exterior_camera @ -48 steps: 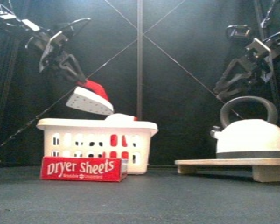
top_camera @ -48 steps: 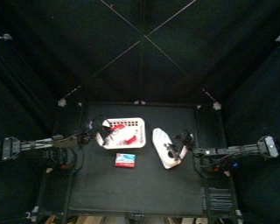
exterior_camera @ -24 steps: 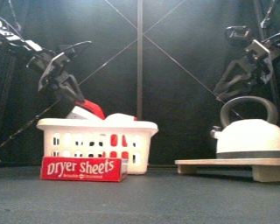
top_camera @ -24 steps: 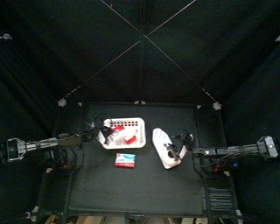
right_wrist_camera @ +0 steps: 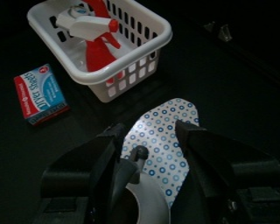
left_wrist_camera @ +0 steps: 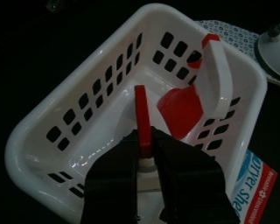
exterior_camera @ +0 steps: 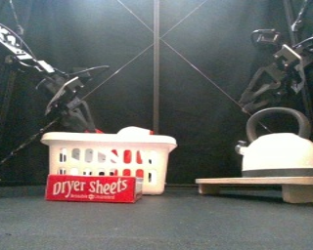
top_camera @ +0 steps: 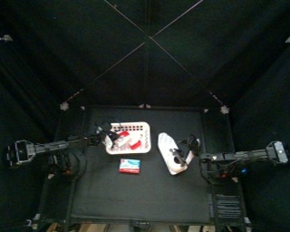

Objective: Place iron in basket

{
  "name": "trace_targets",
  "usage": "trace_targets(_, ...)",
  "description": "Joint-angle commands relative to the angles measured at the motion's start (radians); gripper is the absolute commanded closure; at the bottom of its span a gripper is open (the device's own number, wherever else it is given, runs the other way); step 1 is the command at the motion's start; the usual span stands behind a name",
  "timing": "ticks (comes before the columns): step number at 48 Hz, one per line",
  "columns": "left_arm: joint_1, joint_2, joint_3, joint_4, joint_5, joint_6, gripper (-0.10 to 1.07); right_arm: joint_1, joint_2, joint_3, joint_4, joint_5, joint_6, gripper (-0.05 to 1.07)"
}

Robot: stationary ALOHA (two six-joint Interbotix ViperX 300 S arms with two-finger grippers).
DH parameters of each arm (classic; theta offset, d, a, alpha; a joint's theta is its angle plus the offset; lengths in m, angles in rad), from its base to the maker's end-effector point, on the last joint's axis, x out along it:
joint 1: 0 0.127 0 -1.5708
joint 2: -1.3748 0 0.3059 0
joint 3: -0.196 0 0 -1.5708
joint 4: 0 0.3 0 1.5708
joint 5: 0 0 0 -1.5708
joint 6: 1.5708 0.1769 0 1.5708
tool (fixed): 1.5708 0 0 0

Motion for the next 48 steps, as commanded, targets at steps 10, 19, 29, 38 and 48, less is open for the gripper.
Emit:
trace_targets(10,0.005,0.038,-0.018,-0.011,-0.017,0.003,0.49,-0.002,0.003,-0.015,-0.003,-0.002,0.000,0.17)
trace_targets(19,0.005,0.091,-0.032,-0.011,-0.017,0.005,0.48,-0.002,0.003,-0.015,-0.003,0.000,0.000,0.17)
trace_targets(29,0.005,0.147,-0.054,-0.011,-0.017,0.005,0.48,-0.002,0.003,-0.014,-0.003,-0.002,0.000,0.17)
trace_targets(38,0.003,0.160,-0.051,-0.011,-0.011,0.006,0.42,-0.002,0.003,-0.014,-0.003,-0.002,0.000,0.17)
trace_targets(48,0.000,0.149,-0.051,-0.012,-0.011,0.006,0.31,-0.002,0.003,-0.014,-0.003,-0.002,0.000,0.17)
